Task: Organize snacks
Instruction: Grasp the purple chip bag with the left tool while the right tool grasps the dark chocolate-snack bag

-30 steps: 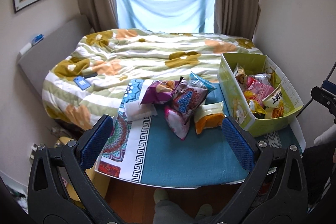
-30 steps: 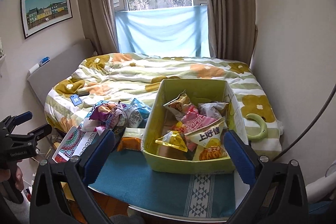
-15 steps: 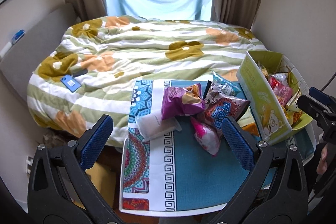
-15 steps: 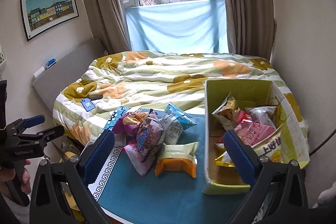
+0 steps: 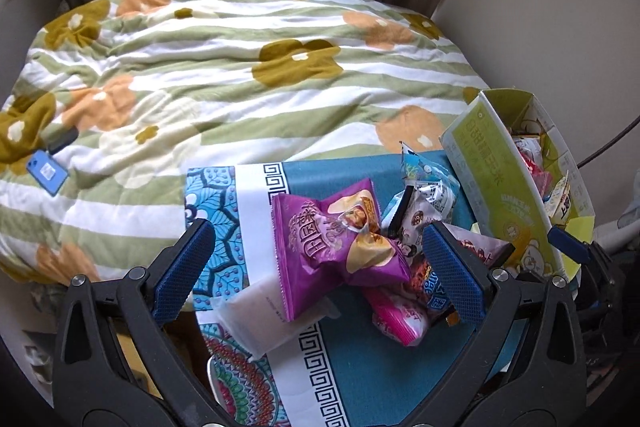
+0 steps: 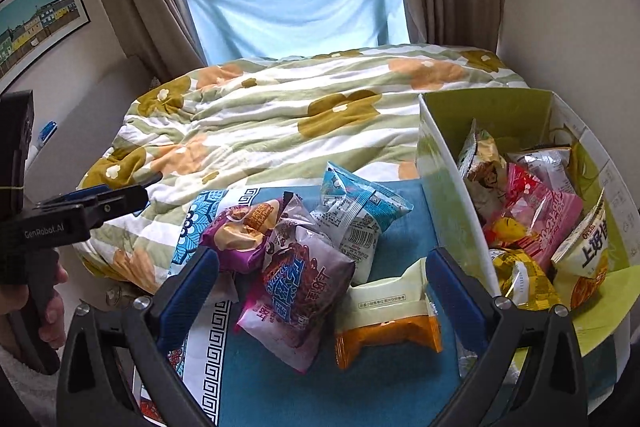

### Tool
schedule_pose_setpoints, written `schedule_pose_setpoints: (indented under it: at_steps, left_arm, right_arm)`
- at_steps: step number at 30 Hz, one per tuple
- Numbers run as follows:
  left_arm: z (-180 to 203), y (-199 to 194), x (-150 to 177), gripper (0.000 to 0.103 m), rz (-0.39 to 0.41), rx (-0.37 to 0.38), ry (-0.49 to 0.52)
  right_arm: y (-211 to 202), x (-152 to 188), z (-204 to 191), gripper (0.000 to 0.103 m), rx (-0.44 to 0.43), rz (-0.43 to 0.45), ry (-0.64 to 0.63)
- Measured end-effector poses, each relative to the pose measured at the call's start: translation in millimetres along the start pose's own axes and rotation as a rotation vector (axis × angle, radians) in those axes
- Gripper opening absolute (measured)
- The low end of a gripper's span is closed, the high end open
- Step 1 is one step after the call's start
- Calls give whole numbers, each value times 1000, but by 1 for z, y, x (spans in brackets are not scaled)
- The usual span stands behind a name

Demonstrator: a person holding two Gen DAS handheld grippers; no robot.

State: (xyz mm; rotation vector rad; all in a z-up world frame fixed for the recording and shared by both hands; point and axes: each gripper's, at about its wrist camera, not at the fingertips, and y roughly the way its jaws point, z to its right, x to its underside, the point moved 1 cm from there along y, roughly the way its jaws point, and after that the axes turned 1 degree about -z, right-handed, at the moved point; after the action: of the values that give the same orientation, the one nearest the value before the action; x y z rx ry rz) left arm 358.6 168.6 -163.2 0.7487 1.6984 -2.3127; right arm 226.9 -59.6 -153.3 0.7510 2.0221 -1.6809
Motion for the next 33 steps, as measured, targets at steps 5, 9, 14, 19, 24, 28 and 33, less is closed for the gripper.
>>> schedule_pose_setpoints:
  at_steps: [5, 9, 14, 19, 24, 28, 33]
  left_arm:
    - [-6, 54, -8, 102, -97, 74, -5]
    - [-7, 88, -1, 102, -189, 115, -28]
    - [-10, 117, 11, 102, -263, 137, -50]
    - [-18, 131, 16, 102, -293, 163, -88]
    - [-21, 134, 17, 94, -297, 185, -94]
    - [-16, 131, 18, 76, -290, 201, -69]
    - [-10, 127, 17, 65, -281, 194, -45]
  right_arm:
    - [27, 5, -7, 103, 55, -41, 12]
    - [47, 9, -8, 103, 76, -84, 13]
    - [65, 12, -5, 103, 80, -116, 26]
    - [80, 15, -4, 103, 68, -144, 19]
    - [91, 16, -6, 103, 58, -161, 3]
    - [97, 17, -7, 103, 59, -173, -10]
    - [102, 18, -8, 103, 49, -177, -13]
